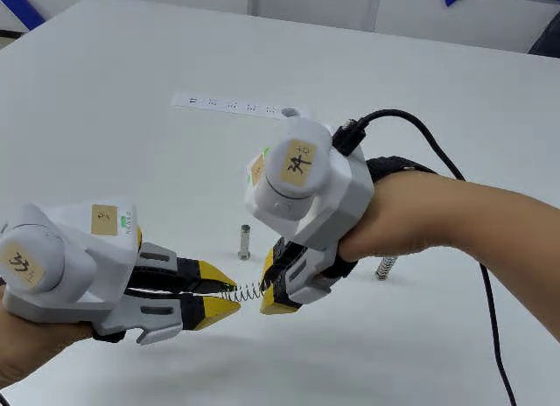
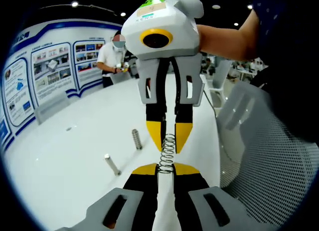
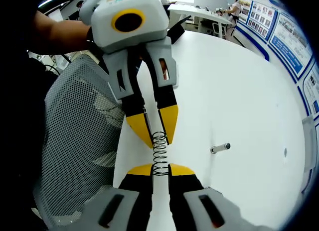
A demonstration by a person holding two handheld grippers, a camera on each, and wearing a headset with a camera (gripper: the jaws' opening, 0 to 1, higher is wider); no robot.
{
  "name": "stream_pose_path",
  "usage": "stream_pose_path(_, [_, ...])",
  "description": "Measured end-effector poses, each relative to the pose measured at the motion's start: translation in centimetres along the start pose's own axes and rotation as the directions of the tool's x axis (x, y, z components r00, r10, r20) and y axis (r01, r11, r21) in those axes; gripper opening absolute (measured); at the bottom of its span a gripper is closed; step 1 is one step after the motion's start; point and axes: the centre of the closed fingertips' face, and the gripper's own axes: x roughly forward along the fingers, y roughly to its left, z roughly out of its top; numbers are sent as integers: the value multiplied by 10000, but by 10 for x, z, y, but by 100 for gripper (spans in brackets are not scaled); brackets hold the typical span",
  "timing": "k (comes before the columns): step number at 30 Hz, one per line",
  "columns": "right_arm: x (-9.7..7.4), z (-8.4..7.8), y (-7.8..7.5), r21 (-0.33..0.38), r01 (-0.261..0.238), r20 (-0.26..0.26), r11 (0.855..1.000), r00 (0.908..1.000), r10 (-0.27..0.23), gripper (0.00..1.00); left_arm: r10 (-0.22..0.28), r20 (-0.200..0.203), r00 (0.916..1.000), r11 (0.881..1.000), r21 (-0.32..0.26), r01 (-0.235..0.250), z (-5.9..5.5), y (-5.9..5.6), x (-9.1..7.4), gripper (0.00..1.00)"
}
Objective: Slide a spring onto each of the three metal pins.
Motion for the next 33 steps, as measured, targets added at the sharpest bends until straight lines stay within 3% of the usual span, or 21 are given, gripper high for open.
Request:
stream_pose_path(11, [-14,20,-4,-167,265,469,9995,9986,-257,12,55,72,10000,9996,-276,-53,-1,3,0,10])
stream_pose_path(23, [-17,44,0,-556,286,793,9980,9966,-242,12,13,113,9999,9993,-375,-9,-2,2,1,10])
stream_pose_path(33, [-16,51,2,-672,228,878,9975,9960,-169,12,79,43,10000,9997,-240,-78,-1,4,1,11])
